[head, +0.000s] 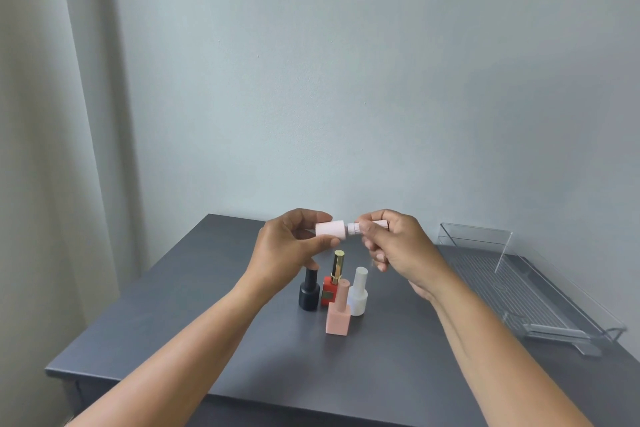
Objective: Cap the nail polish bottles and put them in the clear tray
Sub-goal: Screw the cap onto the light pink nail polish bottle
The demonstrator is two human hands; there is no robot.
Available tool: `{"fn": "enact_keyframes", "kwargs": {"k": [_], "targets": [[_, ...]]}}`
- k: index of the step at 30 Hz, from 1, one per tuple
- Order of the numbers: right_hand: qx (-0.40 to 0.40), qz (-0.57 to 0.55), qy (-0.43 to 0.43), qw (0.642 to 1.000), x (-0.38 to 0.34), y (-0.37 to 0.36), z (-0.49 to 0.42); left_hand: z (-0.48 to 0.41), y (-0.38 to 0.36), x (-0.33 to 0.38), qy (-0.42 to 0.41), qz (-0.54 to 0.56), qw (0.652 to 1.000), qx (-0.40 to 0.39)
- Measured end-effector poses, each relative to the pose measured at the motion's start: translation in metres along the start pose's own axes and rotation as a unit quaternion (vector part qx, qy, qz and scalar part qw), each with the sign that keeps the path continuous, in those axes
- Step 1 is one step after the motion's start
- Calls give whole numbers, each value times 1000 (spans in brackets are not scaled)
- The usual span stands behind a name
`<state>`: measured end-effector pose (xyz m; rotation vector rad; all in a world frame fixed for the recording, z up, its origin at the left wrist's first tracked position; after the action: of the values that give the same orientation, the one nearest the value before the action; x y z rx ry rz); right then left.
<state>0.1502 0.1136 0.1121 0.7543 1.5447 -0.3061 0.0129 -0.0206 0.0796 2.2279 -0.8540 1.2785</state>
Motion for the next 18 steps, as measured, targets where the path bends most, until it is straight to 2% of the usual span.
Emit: {"fn": "enact_keyframes", "kwargs": {"k": [9,13,18], "targets": [[123,103,46,986,-5,0,-1,0,2,2,-9,13,1000,-18],[104,61,51,991,-3,-3,0,1,1,1,-5,11,1000,-8],[21,-61,8,998,1,1,2,1,-1,0,0,15,1000,3]]}}
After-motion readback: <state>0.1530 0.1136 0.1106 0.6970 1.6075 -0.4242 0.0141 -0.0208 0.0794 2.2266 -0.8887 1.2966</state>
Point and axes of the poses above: each hand's wrist, its own z-axis away from the middle knuckle, its own y-axis out of the back of the hand, x = y × z, the point moved 2 cm from there along -z, towards the middle knuckle, and after that the axes turned 7 degrees about -y, right-handed, at the moved point
